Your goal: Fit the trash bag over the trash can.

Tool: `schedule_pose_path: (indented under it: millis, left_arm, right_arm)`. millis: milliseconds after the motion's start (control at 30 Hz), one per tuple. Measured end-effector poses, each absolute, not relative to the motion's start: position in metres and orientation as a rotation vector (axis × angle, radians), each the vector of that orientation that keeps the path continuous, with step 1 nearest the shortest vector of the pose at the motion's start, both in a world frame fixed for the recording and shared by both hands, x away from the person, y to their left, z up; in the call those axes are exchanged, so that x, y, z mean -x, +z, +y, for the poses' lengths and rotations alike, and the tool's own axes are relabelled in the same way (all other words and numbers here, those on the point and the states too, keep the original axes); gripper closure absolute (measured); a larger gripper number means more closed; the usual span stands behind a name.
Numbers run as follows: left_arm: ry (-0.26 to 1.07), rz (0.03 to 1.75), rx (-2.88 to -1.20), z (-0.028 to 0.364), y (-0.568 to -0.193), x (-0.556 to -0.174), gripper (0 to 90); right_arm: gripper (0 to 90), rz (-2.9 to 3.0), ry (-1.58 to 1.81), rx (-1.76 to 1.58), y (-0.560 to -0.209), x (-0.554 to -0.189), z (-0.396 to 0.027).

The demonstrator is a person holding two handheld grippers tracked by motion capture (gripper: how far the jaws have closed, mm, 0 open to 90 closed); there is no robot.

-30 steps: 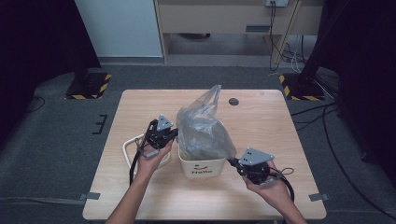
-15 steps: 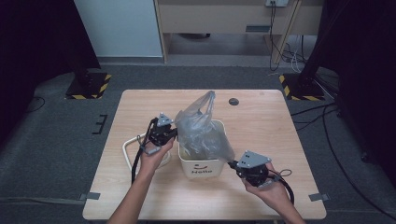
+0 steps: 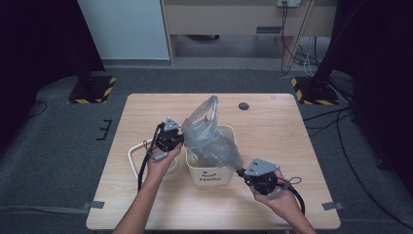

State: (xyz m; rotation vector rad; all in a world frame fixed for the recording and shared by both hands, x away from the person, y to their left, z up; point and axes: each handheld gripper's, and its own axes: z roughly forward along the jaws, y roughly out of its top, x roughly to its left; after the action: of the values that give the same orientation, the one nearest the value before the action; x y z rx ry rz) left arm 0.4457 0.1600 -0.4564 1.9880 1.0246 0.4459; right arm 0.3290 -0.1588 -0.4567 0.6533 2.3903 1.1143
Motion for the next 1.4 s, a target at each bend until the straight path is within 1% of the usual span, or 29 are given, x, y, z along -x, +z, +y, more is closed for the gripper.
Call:
schedule_pose_path:
  millis: [400, 533, 567, 600, 633, 700, 767, 867, 900, 1067, 1200, 1400]
  left_arm:
    - [0.45, 1.03, -1.987, 0.161, -0.458, -0.447, 90.0]
    - [0.489, 1.032, -1.979, 0.166, -0.455, -0.444, 89.6]
    - [0.502, 1.034, -1.975, 0.169, -0.454, -0.442, 84.1]
    - [0.511, 1.033, -1.971, 0.171, -0.452, -0.441, 83.3]
    - [0.519, 1.029, -1.967, 0.172, -0.451, -0.439, 80.0]
    - [0.543, 1.031, -1.96, 0.176, -0.449, -0.435, 72.5]
    - [0.556, 1.017, -1.948, 0.18, -0.447, -0.431, 70.3]
    - [0.573, 1.0, -1.938, 0.184, -0.443, -0.424, 63.3]
    - [0.575, 0.988, -1.945, 0.186, -0.442, -0.423, 62.6]
    - [0.587, 0.957, -1.935, 0.187, -0.439, -0.412, 57.1]
    - [0.597, 0.944, -1.903, 0.19, -0.435, -0.405, 55.7]
    - [0.603, 0.917, -1.884, 0.195, -0.428, -0.395, 53.5]
  right_arm:
    - [90.0, 2.394, 1.109, -0.646, -0.458, -0.328, -0.158]
    - [90.0, 2.382, 1.132, -0.652, -0.458, -0.327, -0.16]
    - [90.0, 2.38, 1.137, -0.663, -0.458, -0.326, -0.161]
    - [90.0, 2.375, 1.141, -0.664, -0.457, -0.326, -0.162]
    - [90.0, 2.375, 1.148, -0.665, -0.457, -0.325, -0.163]
    - [86.2, 2.364, 1.158, -0.664, -0.456, -0.324, -0.166]
    - [82.4, 2.357, 1.163, -0.659, -0.455, -0.322, -0.167]
    - [74.1, 2.348, 1.172, -0.657, -0.454, -0.32, -0.169]
    - [70.2, 2.342, 1.177, -0.668, -0.454, -0.319, -0.17]
    - [59.9, 2.329, 1.179, -0.689, -0.454, -0.317, -0.178]
    - [57.6, 2.33, 1.159, -0.705, -0.456, -0.318, -0.185]
    - [60.0, 2.315, 1.149, -0.736, -0.456, -0.321, -0.197]
